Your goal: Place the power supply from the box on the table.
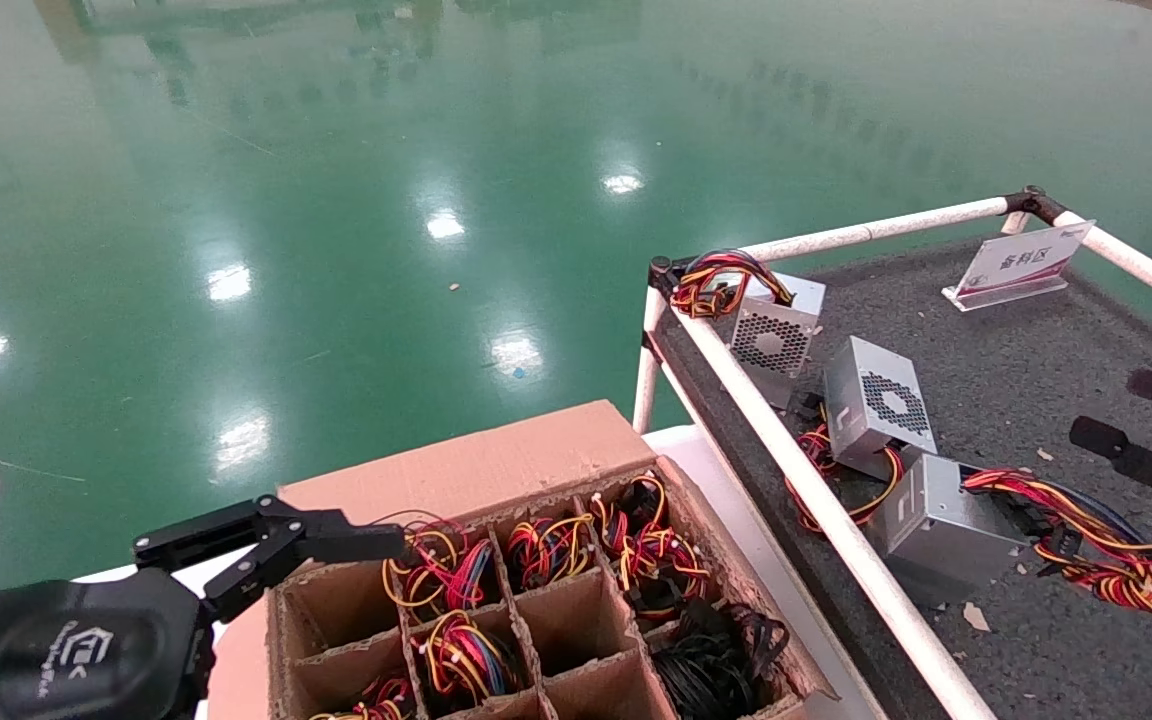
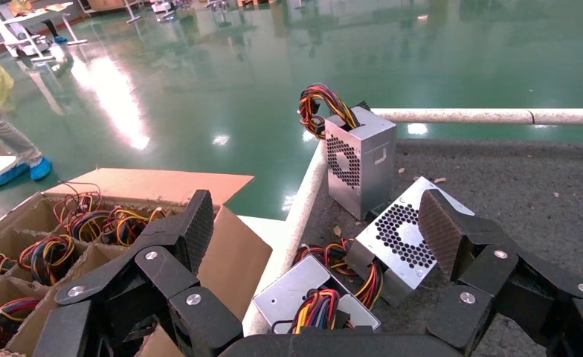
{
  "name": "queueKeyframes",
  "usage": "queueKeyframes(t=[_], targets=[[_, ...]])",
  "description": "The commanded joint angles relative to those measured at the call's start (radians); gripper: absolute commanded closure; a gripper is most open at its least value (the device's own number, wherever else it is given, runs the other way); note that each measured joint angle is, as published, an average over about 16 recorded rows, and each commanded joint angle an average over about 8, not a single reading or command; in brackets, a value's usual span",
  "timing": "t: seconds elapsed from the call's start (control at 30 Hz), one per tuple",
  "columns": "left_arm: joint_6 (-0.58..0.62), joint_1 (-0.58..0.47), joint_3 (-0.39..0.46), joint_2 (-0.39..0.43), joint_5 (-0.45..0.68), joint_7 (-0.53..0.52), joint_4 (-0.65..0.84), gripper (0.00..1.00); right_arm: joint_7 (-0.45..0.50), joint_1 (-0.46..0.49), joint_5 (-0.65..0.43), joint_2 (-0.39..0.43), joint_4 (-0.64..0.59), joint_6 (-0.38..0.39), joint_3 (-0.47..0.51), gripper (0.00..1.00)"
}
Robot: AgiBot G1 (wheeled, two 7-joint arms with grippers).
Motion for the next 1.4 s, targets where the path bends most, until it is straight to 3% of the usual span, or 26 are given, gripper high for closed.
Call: queueKeyframes(t=[0.03, 1.4], targets=[[0.0, 0.0, 0.0, 0.0, 0.0, 0.0, 0.0, 0.0, 0.003, -0.003, -0.002, -0.001, 0.008, 0.0, 0.004, 0.0], [0.0, 0.0, 0.001, 0.0, 0.0, 0.0, 0.0, 0.0, 0.211, -0.234, -0.174, -0.102, 0.713, 0.044, 0.306, 0.0]])
